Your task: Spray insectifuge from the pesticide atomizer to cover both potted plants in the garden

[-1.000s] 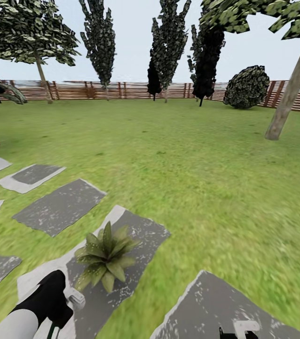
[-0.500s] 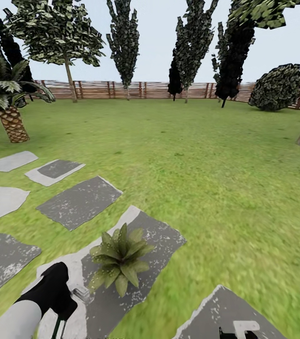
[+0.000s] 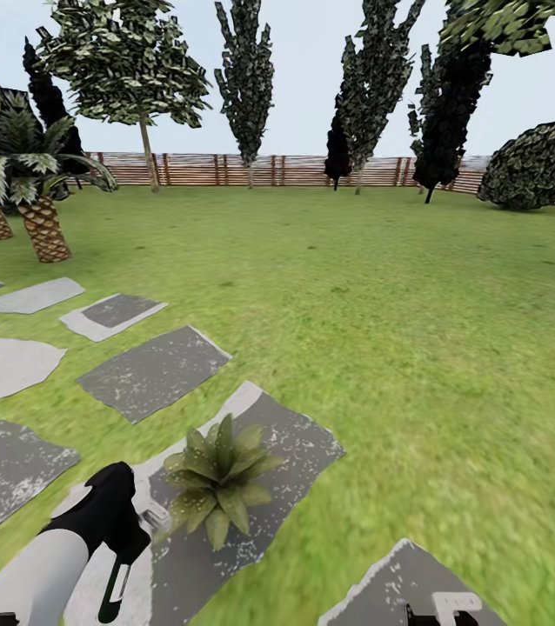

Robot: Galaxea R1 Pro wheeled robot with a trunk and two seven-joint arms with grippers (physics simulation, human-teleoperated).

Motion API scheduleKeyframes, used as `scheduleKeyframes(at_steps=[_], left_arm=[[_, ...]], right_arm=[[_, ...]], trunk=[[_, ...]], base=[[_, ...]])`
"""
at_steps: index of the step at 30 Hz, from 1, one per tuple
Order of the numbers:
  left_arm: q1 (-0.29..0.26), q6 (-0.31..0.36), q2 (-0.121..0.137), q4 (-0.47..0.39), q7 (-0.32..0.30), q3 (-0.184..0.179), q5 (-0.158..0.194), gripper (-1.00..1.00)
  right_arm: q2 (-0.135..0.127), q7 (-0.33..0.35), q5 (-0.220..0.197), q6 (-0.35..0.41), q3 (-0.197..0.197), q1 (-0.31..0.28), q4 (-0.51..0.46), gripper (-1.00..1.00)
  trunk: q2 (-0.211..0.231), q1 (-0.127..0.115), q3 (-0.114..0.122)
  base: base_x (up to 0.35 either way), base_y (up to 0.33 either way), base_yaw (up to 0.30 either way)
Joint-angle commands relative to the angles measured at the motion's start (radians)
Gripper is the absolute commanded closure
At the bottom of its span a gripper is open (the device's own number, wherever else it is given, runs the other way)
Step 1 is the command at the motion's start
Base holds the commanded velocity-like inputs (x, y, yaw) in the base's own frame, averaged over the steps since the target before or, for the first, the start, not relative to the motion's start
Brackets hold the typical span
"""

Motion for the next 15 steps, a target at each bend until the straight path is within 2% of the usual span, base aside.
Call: scheduleKeyframes(at_steps=[1,8,15], left_arm=[[0.0,0.005,-0.001,-0.002,-0.01,0.005,-0.009,1.0],[0.0,0.005,0.003,-0.002,-0.01,0.005,-0.009,1.0],[0.0,0.01,0.014,-0.002,-0.009,0.005,-0.009,1.0]], right_arm=[[0.0,-0.002,0.011,-0.002,-0.008,-0.001,0.001,-1.0],[0.002,-0.003,0.011,-0.002,-0.008,-0.001,0.001,-1.0],[0.003,-0.003,0.011,-0.002,-0.008,-0.001,0.001,-1.0]], trunk=[[0.0,0.0,-0.001],[0.0,0.0,-0.001],[0.0,0.0,-0.001]], base=[[0.003,-0.272,0.0],[-0.07,-0.273,0.018],[-0.091,-0.273,0.247]])
